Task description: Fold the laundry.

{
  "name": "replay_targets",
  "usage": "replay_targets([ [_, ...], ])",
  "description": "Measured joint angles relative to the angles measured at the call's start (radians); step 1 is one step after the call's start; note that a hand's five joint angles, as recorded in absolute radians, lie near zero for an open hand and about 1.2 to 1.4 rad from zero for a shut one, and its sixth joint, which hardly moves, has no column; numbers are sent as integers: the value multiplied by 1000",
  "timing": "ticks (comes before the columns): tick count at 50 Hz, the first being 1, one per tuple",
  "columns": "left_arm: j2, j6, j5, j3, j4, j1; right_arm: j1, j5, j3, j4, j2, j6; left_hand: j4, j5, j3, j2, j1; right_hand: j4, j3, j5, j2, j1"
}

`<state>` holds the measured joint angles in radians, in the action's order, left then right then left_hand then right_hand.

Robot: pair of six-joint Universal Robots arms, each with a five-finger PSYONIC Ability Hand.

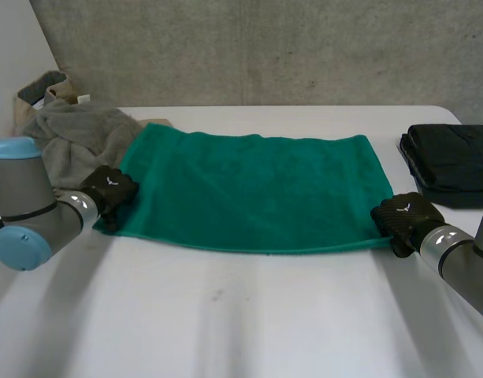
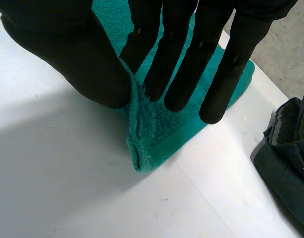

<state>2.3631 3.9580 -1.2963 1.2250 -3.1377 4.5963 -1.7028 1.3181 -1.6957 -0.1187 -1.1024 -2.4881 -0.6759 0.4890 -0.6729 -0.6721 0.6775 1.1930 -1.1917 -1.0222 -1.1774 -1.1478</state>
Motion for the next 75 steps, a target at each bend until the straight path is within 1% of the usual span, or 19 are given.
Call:
replay_targets([
  [3,14,0,-6,-22,12,-4,0,0,-2,0,-1,0,-14,12,-15,-15,14,0,0,0,0,0],
  [9,42,-3,-9,-64,41,-4,-2,0,-7,0,-4,0,-464,468,-462,-469,490,0,0,0,0,0],
  [11,46,-5,-9,-72,62,-2,-2,0,-7,1,-5,0,-514,502,-511,-519,497,0,0,0,0,0],
  [16,12,-9,-3,-57,148,9,-2,1,-6,6,-11,0,-517,502,-513,-521,497,0,0,0,0,0],
  [21,-86,-1,7,28,253,30,3,-1,0,31,-26,4,-517,502,-513,-521,497,0,0,0,0,0],
  [26,-149,14,11,92,287,48,7,-6,5,56,-39,9,-517,502,-513,-522,497,0,0,0,0,0],
  [27,-186,23,25,133,286,58,8,-11,9,74,-46,13,-230,232,-231,-233,180,0,0,0,0,0],
  [29,-199,26,37,149,275,61,8,-13,12,82,-49,16,-35,46,-41,-39,-27,0,0,0,0,0],
  [30,-205,25,44,155,264,61,8,-14,13,84,-50,16,-35,46,-41,-39,-27,0,0,0,0,0],
  [31,-208,23,54,160,244,60,7,-14,14,89,-50,18,109,-98,102,104,-151,0,0,0,0,0],
  [32,-209,19,62,162,224,58,7,-15,15,91,-49,18,176,-167,163,165,-187,0,0,0,0,0],
  [38,-172,-4,71,134,129,40,4,-14,12,92,-42,20,185,-173,167,171,-187,0,0,0,0,0],
  [42,-127,-7,62,100,97,22,2,-14,9,90,-37,23,185,-173,167,171,-187,0,0,0,0,0],
  [49,-56,22,32,44,97,-11,0,-13,5,87,-34,26,185,-173,167,171,-187,0,0,0,0,0],
  [63,4,50,-14,-43,105,-39,3,-12,5,82,-28,26,165,-151,155,157,-170,0,0,0,0,0],
  [70,42,46,-25,-109,100,-46,1,-11,2,82,-28,26,10,-19,11,10,2,0,0,1,0,0],
  [72,53,43,-30,-134,100,-49,1,-11,1,82,-29,26,-90,92,-93,-97,105,0,0,0,0,0],
  [74,59,39,-33,-151,101,-50,1,-11,1,82,-29,26,-120,123,-124,-126,134,0,0,0,0,0],
  [75,61,35,-34,-162,102,-51,1,-10,1,82,-29,26,-206,209,-208,-216,220,0,0,0,0,0],
])
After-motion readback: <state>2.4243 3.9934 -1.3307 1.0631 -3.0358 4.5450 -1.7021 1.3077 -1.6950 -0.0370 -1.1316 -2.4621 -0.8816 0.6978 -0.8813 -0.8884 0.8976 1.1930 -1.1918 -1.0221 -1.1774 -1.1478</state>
